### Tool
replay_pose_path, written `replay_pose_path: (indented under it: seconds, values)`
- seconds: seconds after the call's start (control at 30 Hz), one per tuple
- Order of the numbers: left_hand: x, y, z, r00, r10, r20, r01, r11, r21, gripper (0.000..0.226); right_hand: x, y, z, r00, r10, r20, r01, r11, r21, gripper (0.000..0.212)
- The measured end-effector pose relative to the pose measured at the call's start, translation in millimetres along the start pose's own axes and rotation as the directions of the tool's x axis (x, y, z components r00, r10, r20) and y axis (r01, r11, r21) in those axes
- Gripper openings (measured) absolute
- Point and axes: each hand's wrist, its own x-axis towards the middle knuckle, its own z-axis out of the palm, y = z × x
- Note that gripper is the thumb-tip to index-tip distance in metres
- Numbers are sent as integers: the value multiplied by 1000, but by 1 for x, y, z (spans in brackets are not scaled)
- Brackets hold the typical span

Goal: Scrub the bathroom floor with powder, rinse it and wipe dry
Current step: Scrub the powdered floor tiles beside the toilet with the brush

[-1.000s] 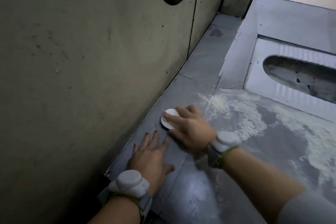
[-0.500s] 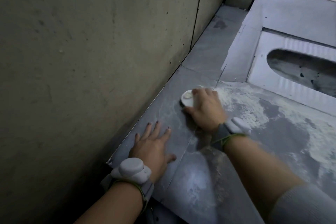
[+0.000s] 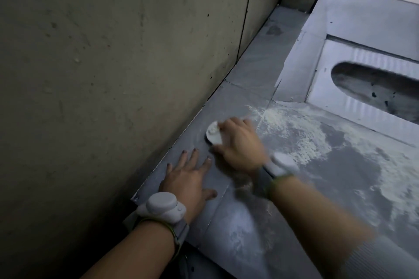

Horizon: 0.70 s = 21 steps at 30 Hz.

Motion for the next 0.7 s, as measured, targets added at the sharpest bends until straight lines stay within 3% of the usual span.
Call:
replay_pose_path:
  seconds: [0.07, 0.13, 0.27, 0.3, 0.43, 0.47, 0.5, 0.57, 0.7]
  values:
    - [0, 2, 1, 1000, -5, -1, 5, 1000, -2, 79, -44, 12, -10, 988, -152, 16, 151, 988, 43, 57]
    - [-1, 2, 0, 1000, -11, -4, 11, 1000, -1, 79, -42, 29, -16, 984, -173, 50, 174, 985, -9, 56]
    - [0, 2, 0, 1000, -12, -1, 12, 1000, 10, 79, 38, 34, -11, 977, 187, -104, -199, 973, -118, 49]
    - [0, 2, 1, 1000, -11, 0, 11, 1000, 15, 79, 47, 26, -2, 971, 206, -125, -220, 970, -108, 48]
    - [1, 3, -2, 1000, 9, -25, -7, 999, 44, 71, 19, -16, 43, 986, -150, -69, 142, 984, -106, 49]
    - [1, 5, -2, 1000, -1, -26, 2, 999, 38, 72, 18, -8, 41, 982, -170, -83, 159, 980, -120, 49]
    - [0, 8, -3, 999, -15, -33, 16, 999, 29, 74, 23, 7, 32, 982, -130, -137, 112, 985, -133, 48]
    - [2, 14, -5, 996, -9, -83, 9, 1000, 2, 74, 37, 50, 5, 973, 77, -217, -122, 972, -203, 48]
    - [15, 29, -7, 986, 64, -154, -78, 994, -82, 71, 7, 149, -49, 849, 403, -341, -505, 807, -306, 50]
